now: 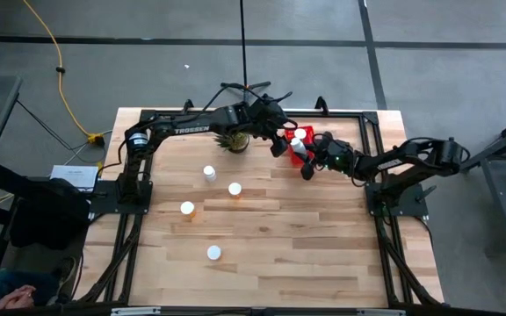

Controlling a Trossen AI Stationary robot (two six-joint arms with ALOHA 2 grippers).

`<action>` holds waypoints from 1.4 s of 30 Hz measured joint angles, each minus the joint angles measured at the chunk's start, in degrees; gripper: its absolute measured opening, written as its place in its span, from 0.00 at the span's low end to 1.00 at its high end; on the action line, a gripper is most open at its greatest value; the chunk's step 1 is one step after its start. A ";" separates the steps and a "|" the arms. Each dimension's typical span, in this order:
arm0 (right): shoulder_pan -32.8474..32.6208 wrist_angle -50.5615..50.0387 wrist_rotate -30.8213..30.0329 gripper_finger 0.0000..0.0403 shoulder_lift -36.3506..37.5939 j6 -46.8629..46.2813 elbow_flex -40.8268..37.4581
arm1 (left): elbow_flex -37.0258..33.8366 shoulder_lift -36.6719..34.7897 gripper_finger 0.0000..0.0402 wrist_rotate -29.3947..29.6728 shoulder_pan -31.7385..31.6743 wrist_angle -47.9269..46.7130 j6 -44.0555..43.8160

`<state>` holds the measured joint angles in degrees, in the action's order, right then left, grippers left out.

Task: Pick and place pill bottles into a basket
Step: Put the top white pill bottle into the bin

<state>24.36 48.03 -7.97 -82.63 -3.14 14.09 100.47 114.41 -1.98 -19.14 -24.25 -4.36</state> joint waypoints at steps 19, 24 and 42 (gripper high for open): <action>0.76 0.68 2.29 0.37 0.00 1.88 0.00 | -0.06 2.45 0.85 -4.73 -0.04 2.63 1.51; 0.79 0.72 2.47 0.36 0.02 1.88 0.00 | -0.02 3.93 0.85 -4.76 0.02 3.86 4.19; 0.81 0.72 3.85 0.37 0.02 1.95 0.00 | -0.04 7.76 0.85 -12.32 -2.62 9.17 4.34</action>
<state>25.17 48.75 -4.12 -82.61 -1.19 14.09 100.42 122.17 -14.30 -21.76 -15.08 -0.02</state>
